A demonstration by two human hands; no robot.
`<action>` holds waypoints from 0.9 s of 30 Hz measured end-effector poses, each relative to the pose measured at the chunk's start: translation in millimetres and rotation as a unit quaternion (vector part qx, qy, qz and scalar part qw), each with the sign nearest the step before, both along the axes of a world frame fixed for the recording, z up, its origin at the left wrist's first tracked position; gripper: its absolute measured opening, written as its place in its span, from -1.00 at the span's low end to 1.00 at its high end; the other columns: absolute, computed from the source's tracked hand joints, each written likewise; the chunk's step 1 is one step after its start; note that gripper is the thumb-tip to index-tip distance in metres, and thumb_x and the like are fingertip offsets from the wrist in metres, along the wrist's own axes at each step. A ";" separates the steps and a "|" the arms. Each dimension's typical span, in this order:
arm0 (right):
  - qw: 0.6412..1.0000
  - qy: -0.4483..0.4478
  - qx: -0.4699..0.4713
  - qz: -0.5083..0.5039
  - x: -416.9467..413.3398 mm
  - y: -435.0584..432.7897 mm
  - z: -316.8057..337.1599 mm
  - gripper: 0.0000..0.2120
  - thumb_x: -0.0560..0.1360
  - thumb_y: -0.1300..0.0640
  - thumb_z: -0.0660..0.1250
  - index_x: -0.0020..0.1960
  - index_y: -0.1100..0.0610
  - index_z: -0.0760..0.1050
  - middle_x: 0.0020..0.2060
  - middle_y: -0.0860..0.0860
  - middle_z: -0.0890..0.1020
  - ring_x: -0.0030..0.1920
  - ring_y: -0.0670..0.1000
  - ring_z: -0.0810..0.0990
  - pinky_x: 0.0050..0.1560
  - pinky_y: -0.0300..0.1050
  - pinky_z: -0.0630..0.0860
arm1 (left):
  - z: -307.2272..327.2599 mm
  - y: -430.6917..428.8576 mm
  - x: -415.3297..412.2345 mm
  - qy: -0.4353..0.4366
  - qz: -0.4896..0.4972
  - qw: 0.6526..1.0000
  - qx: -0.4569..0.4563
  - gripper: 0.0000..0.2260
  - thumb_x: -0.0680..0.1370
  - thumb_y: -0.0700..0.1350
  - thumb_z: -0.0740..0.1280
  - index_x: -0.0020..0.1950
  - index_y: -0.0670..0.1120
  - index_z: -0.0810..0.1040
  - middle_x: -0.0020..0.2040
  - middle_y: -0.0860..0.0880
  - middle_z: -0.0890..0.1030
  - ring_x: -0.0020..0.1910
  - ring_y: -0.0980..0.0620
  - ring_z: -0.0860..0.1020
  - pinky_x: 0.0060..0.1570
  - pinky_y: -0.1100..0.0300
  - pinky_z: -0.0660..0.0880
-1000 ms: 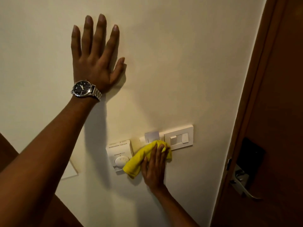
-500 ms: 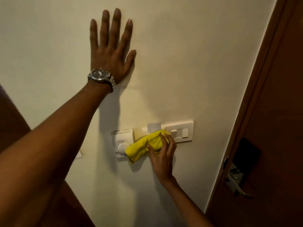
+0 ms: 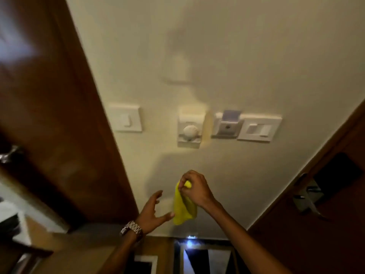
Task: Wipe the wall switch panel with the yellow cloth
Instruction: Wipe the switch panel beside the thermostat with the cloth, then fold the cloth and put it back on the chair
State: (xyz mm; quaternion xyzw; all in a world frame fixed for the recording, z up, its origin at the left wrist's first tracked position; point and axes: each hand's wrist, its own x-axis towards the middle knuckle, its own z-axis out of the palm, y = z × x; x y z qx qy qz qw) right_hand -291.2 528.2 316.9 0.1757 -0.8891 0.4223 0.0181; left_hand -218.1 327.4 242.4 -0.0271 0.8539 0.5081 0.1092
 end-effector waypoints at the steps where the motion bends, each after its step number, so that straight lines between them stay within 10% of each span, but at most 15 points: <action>1: 0.999 -0.019 -0.005 0.028 5.8 -23.8 -8.7 -0.84 0.25 0.41 0.49 -0.27 0.19 0.63 -0.19 0.08 0.66 -0.11 0.09 0.64 0.01 -0.05 0.55 | -18.4 -17.0 14.4 -0.049 -0.005 0.998 0.039 -0.16 0.53 -0.06 0.64 0.66 0.00 0.20 0.54 0.02 0.35 0.42 0.04 0.41 0.41 -0.01 0.49; 6: 0.987 -0.120 -0.037 0.103 33.3 -139.1 -65.5 -0.47 0.27 0.26 0.62 0.20 0.04 0.59 0.06 0.09 0.56 0.02 0.02 0.57 0.07 -0.20 0.50 | -85.7 -99.4 76.6 -0.154 0.089 0.967 0.185 -0.45 0.48 0.15 0.66 0.38 0.18 0.52 0.33 0.00 0.68 0.15 0.21 0.70 0.07 0.29 0.68; 9: 0.961 -0.226 -0.014 0.158 39.4 -198.4 -116.9 -0.14 0.31 0.15 0.64 0.47 -0.18 0.30 0.26 0.00 0.41 0.15 -0.02 0.50 0.13 -0.31 0.46 | -136.0 -152.7 117.2 -0.215 0.177 0.926 0.253 -0.34 0.46 0.20 0.65 0.49 0.08 0.54 0.35 0.02 0.67 0.30 0.02 0.66 0.36 -0.02 0.61; 15: 0.873 -0.431 0.021 0.228 47.3 -289.4 -249.7 -0.36 0.40 0.48 0.46 0.36 0.06 0.41 0.33 0.12 0.47 0.38 0.10 0.44 0.05 -0.03 0.56 | -257.8 -229.0 183.8 -0.291 0.303 0.828 0.373 -0.66 0.55 -0.22 0.48 0.32 -0.03 0.62 0.25 -0.13 0.73 0.12 -0.07 0.75 -0.09 0.15 0.74; 18: 0.897 -0.376 0.008 0.234 70.2 -329.4 -326.1 -0.54 0.43 0.57 0.33 0.29 0.32 0.42 0.18 0.14 0.51 0.32 0.14 0.48 -0.08 -0.19 0.50 | -324.7 -250.7 210.4 -0.330 0.360 0.767 0.416 -0.60 0.51 -0.17 0.48 0.35 -0.06 0.60 0.21 -0.12 0.75 0.13 -0.11 0.75 -0.09 0.04 0.75; 23: 0.920 -0.238 0.120 0.287 105.9 -370.3 -427.2 -0.80 0.49 0.43 0.34 0.06 0.26 0.61 0.22 0.21 0.54 0.34 0.17 0.44 0.34 -0.01 0.41 | -400.9 -264.1 239.8 -0.334 0.411 0.771 0.354 -0.52 0.52 -0.02 0.59 0.40 -0.07 0.61 0.31 -0.17 0.69 0.27 -0.22 0.65 0.35 -0.17 0.56; 27: 0.796 -0.085 0.391 0.454 133.7 -372.0 -485.7 -0.66 0.67 0.21 0.14 0.42 0.13 0.42 0.57 0.16 0.18 0.57 0.22 0.09 0.51 0.13 0.16 | -432.0 -274.3 260.3 -0.319 0.452 0.824 0.121 -0.50 0.63 -0.03 0.56 0.52 -0.14 0.55 0.29 -0.22 0.68 0.24 -0.21 0.63 0.32 -0.15 0.58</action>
